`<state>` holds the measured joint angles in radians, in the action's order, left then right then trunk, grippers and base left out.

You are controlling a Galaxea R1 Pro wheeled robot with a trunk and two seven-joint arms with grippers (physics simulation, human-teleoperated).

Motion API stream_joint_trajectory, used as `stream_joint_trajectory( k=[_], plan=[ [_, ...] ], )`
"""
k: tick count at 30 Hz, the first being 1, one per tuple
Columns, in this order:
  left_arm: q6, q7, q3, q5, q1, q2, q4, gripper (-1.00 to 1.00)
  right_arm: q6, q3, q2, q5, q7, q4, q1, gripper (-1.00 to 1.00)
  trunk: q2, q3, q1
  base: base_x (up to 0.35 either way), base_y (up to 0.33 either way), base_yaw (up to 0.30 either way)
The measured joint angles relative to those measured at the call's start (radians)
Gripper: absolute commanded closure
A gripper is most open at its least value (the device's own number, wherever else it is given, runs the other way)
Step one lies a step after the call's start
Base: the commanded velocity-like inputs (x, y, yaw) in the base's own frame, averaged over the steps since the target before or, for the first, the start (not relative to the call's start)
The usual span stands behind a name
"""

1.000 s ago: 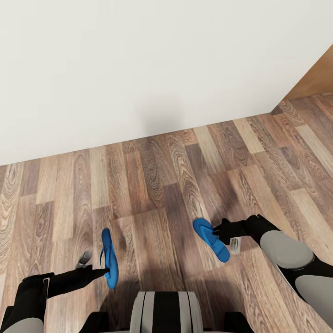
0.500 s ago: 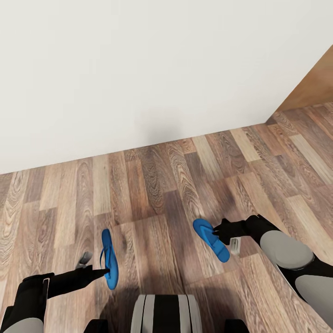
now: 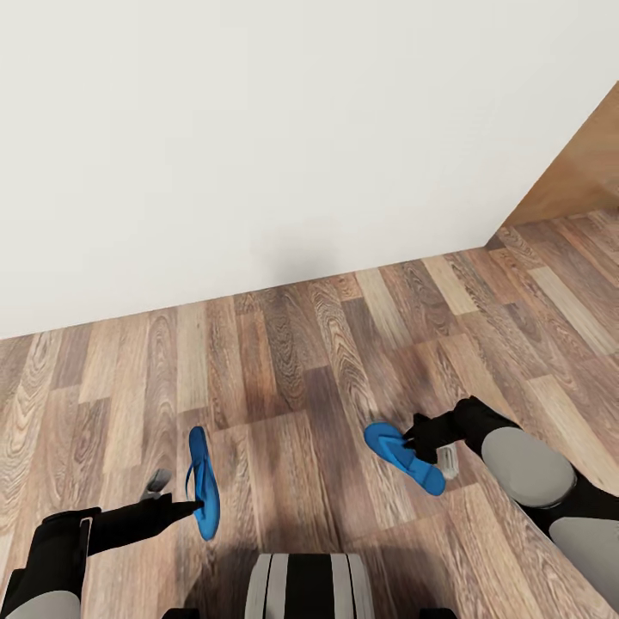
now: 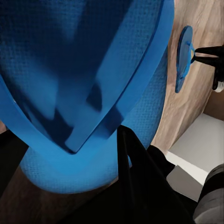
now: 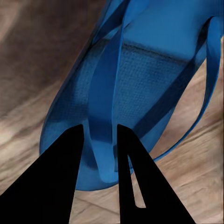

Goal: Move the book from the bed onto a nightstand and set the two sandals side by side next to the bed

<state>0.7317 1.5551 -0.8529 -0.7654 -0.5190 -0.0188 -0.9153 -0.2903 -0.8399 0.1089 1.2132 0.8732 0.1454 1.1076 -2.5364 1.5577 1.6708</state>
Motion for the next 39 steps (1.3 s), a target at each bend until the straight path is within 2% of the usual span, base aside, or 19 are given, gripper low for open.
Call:
stream_joint_trajectory(
  k=[1, 6, 10, 18, 30, 39],
  plan=[
    [0.000, 0.000, 0.001, 0.000, 0.000, 0.000, 0.000, 1.00, -0.001, 0.028, 0.000, -0.006, 0.002, 0.000, 0.000, 1.00, 0.000, -0.004, 0.000, 0.000, 0.000, 0.000],
    [0.000, 0.000, 0.001, 0.000, 0.000, 0.001, 0.000, 1.00, -0.007, 0.106, -0.001, -0.012, 0.004, -0.001, 0.000, 1.00, 0.001, -0.023, -0.003, 0.000, 0.000, 0.000],
    [0.000, 0.000, 0.002, 0.000, 0.000, 0.001, 0.001, 1.00, -0.040, 0.137, -0.001, -0.012, 0.005, -0.002, 0.000, 1.00, 0.002, -0.039, -0.004, 0.000, 0.000, 0.000],
    [0.000, 0.000, 0.003, 0.000, 0.000, 0.001, 0.002, 1.00, -0.078, 0.154, -0.002, -0.013, 0.006, -0.003, 0.000, 1.00, 0.004, -0.070, -0.008, 0.000, 0.000, 0.000],
    [-0.001, 0.000, 0.003, 0.000, 0.000, 0.002, 0.003, 1.00, -0.087, 0.158, -0.003, -0.013, -0.002, -0.003, 0.000, 1.00, 0.007, -0.116, -0.013, 0.000, 0.000, 0.000],
    [-0.001, 0.000, 0.003, 0.000, 0.000, 0.003, 0.003, 1.00, -0.091, 0.159, -0.013, -0.015, -0.009, -0.003, 0.000, 1.00, 0.009, -0.151, -0.018, 0.000, 0.000, 0.000]
  ],
)
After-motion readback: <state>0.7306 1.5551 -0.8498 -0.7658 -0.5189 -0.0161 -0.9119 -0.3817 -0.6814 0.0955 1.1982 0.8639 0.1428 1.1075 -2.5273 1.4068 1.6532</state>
